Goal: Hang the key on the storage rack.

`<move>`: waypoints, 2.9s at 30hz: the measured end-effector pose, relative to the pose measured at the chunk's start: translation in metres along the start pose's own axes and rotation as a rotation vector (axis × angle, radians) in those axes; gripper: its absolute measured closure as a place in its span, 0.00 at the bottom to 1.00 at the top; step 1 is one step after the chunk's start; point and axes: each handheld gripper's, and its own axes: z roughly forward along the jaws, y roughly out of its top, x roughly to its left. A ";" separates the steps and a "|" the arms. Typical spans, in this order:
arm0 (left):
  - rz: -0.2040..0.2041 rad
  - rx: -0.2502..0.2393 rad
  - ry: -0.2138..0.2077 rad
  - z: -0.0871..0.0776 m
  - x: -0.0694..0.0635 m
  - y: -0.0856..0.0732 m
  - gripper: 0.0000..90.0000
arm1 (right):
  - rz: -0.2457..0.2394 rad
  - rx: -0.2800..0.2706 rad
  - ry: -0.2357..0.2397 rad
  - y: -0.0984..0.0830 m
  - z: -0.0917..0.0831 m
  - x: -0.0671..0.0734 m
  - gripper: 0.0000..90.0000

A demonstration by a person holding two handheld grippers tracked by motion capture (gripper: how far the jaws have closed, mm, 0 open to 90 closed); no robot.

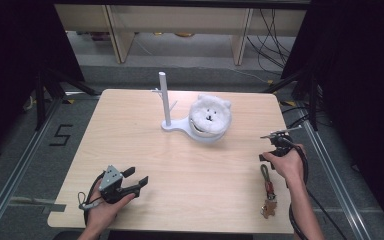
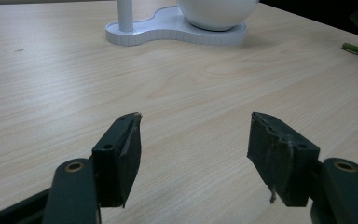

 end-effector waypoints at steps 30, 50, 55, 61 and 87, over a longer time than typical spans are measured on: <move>-0.004 -0.004 -0.005 -0.001 0.000 0.000 0.38 | 0.112 0.219 0.021 -0.022 0.017 -0.002 0.79; 0.004 0.000 -0.008 -0.001 0.000 0.000 0.38 | 0.093 0.342 -0.027 -0.036 0.001 0.006 0.72; 0.004 0.000 -0.008 -0.001 -0.001 0.000 0.38 | 0.105 0.357 -0.010 -0.043 0.005 0.006 0.72; 0.004 0.001 -0.009 -0.001 -0.001 0.000 0.38 | 0.080 0.340 0.003 -0.044 0.008 0.004 0.79; -0.059 -0.034 -0.198 0.000 -0.026 0.019 0.40 | -0.006 -0.135 0.255 -0.038 -0.034 0.057 0.89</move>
